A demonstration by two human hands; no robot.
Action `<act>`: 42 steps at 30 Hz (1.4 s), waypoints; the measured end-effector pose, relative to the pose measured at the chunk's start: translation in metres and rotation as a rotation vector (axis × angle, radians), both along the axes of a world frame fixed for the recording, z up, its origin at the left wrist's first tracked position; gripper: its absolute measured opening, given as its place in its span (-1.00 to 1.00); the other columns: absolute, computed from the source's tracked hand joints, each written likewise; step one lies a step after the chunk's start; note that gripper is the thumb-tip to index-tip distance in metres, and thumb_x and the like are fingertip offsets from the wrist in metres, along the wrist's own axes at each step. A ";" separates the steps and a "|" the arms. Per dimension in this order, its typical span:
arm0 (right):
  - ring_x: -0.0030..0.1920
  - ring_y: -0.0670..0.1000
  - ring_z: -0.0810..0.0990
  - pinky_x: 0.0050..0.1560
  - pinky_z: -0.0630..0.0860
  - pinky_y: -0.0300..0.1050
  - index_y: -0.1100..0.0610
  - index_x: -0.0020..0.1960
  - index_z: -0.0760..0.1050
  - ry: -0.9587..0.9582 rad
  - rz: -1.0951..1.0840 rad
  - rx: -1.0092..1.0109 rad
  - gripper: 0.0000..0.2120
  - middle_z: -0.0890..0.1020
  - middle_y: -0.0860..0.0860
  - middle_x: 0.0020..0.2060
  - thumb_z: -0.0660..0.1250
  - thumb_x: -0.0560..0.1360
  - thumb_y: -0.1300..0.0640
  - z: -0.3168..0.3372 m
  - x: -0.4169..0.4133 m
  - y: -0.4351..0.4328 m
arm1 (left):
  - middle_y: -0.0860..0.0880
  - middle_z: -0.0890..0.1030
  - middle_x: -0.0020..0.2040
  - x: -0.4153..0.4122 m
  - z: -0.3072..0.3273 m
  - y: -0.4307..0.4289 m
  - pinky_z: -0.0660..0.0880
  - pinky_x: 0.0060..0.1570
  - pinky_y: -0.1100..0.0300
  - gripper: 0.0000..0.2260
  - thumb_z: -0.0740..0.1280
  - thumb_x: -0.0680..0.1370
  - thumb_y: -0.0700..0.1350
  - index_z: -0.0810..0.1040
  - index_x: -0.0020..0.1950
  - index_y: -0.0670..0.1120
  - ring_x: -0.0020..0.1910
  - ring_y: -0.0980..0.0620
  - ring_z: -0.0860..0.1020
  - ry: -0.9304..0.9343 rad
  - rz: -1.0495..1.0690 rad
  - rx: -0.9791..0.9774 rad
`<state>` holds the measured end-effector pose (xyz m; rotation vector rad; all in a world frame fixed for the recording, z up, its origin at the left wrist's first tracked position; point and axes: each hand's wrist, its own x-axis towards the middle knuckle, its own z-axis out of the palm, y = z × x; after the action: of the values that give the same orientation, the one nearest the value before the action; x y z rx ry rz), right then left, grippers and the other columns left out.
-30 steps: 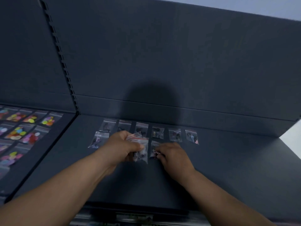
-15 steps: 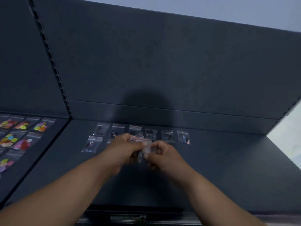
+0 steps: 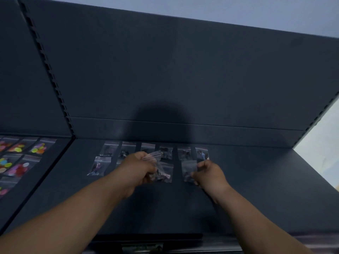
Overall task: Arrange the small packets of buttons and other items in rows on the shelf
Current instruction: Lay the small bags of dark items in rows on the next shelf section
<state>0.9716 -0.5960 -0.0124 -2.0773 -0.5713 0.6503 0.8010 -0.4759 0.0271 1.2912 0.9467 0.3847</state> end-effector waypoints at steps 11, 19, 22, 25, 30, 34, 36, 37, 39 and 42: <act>0.47 0.07 0.21 0.45 0.14 -0.15 0.06 0.40 0.33 -0.792 0.593 -0.226 -0.60 0.35 -0.04 0.41 0.15 0.57 0.08 -0.031 -0.006 -0.011 | -0.19 0.58 -0.11 0.013 -0.005 -0.002 0.53 -0.48 0.28 -0.89 0.31 0.51 -0.37 0.50 -0.05 -0.19 -0.24 -0.03 0.56 0.000 0.023 0.007; 0.50 0.00 0.13 0.49 0.01 -0.10 0.03 0.50 0.16 -0.844 0.625 -0.253 -0.44 0.24 -0.05 0.48 -0.05 0.55 -0.14 -0.036 -0.006 -0.005 | -0.21 0.61 -0.05 0.024 -0.006 0.000 0.55 -0.33 0.17 -0.91 0.29 0.53 -0.33 0.50 -0.07 -0.15 -0.17 -0.07 0.60 0.001 0.035 -0.009; 0.33 -0.02 0.38 0.34 0.22 -0.24 0.06 0.36 0.40 -0.747 0.495 -0.013 -0.54 0.47 -0.05 0.29 0.02 0.55 -0.08 -0.022 -0.011 -0.003 | -0.18 0.62 -0.09 0.029 -0.005 -0.003 0.56 -0.36 0.20 -0.90 0.30 0.53 -0.33 0.50 -0.07 -0.15 -0.22 -0.04 0.60 -0.002 0.008 -0.001; -0.05 -0.19 0.52 -0.04 0.37 -0.46 0.09 0.22 0.49 -0.233 0.245 0.234 -0.76 0.57 -0.12 -0.07 0.24 0.57 0.10 0.007 -0.021 0.007 | -0.17 0.63 -0.11 0.036 -0.005 -0.005 0.57 -0.34 0.16 -0.90 0.33 0.51 -0.33 0.51 -0.09 -0.14 -0.19 -0.06 0.60 -0.031 -0.022 -0.017; -0.41 -0.08 0.51 -0.36 0.46 -0.27 0.13 -0.07 0.51 0.211 0.147 0.375 -0.82 0.56 0.04 -0.39 0.29 0.48 0.39 0.018 -0.017 0.012 | -0.18 0.63 -0.08 0.049 -0.009 -0.010 0.57 -0.15 0.01 -0.88 0.36 0.48 -0.31 0.52 -0.02 -0.14 -0.16 -0.12 0.61 -0.016 -0.083 0.074; -0.42 -0.03 0.45 -0.38 0.39 -0.18 0.13 -0.13 0.49 0.155 -0.049 0.287 -0.85 0.53 0.07 -0.36 0.31 0.47 0.37 0.004 0.011 -0.001 | 0.00 0.59 -0.02 0.048 -0.025 -0.006 0.56 -0.05 0.09 -0.88 0.32 0.52 -0.20 0.49 -0.03 0.02 -0.10 0.04 0.58 0.225 -0.213 0.556; -0.40 -0.02 0.46 -0.32 0.42 -0.14 0.14 -0.11 0.49 0.133 -0.093 0.242 -0.87 0.55 0.09 -0.33 0.30 0.48 0.35 -0.003 0.025 -0.008 | 0.06 0.53 0.09 0.041 -0.030 -0.007 0.45 0.10 0.18 -0.85 0.26 0.55 -0.16 0.52 0.09 -0.01 0.08 0.05 0.52 0.412 -0.344 0.846; -0.37 -0.01 0.48 -0.29 0.44 -0.11 0.15 -0.10 0.49 0.124 -0.106 0.223 -0.88 0.56 0.10 -0.31 0.30 0.47 0.34 -0.006 0.030 -0.011 | 0.05 0.51 0.11 0.038 -0.034 -0.008 0.42 0.12 0.20 -0.83 0.23 0.55 -0.16 0.53 0.11 -0.04 0.12 0.04 0.48 0.470 -0.394 0.946; -0.31 0.01 0.52 -0.20 0.46 -0.10 0.16 -0.04 0.49 0.050 -0.115 0.150 -0.89 0.60 0.08 -0.28 0.32 0.47 0.31 -0.010 0.038 -0.014 | 0.00 0.51 0.10 0.035 -0.038 -0.013 0.42 0.13 0.13 -0.81 0.18 0.54 -0.19 0.55 0.06 -0.08 0.12 0.00 0.47 0.513 -0.481 1.055; -0.01 0.07 0.56 -0.03 0.41 -0.19 0.14 0.18 0.46 -0.319 -0.044 -0.113 -0.73 0.59 0.04 -0.03 0.31 0.49 0.22 -0.011 0.038 -0.020 | -0.01 0.50 0.13 0.031 -0.045 -0.018 0.39 0.14 0.16 -0.76 0.14 0.53 -0.21 0.52 0.12 -0.05 0.14 -0.01 0.43 0.511 -0.550 1.104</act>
<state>1.0095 -0.6162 -0.0233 -2.3124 -0.6777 0.3322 0.8318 -0.4942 -0.0183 2.6731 0.7268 0.1150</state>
